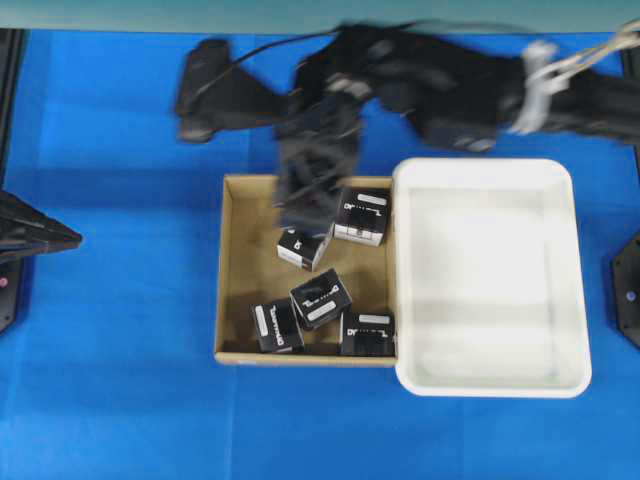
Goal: Pick a box that is randomly placed inside the cardboard box.
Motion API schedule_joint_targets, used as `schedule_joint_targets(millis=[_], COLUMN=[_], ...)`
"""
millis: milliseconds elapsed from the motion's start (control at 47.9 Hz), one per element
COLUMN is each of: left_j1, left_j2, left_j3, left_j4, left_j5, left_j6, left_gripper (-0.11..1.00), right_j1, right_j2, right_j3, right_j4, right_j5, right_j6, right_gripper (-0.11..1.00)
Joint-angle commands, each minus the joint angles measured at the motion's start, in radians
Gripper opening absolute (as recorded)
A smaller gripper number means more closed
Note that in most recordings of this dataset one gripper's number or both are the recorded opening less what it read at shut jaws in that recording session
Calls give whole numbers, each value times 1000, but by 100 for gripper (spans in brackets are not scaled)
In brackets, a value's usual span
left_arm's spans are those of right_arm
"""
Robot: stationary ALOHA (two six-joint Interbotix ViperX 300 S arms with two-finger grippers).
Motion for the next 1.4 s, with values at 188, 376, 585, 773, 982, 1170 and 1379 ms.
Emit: schedule_joint_targets(millis=[188, 376, 585, 773, 982, 1170, 1379], left_j1=[0, 0, 2, 0, 2, 2, 2], left_j2=[5, 5, 3, 3, 3, 5, 11], left_j3=[-20, -20, -21, -23, -23, -23, -20], left_j4=[2, 2, 2, 2, 2, 2, 2], left_j5=[-9, -9, -11, -11, -41, -60, -67], left_j6=[-2, -2, -2, -5, -5, -5, -5], left_gripper=[-7, -7, -7, -7, -7, -7, -7], right_j1=[-31, -66, -78, -77, -77, -81, -89], right_j2=[-255, -387, -436, -408, -324, -262, -247], right_j3=[379, 618, 808, 887, 917, 931, 931], right_j4=[3, -2, -28, -32, -32, -34, -34], right_j5=[-49, -202, -393, -522, -643, -666, -675], right_j6=[12, 2, -54, -183, -293, -311, -318], right_gripper=[71, 71, 71, 71, 71, 71, 71])
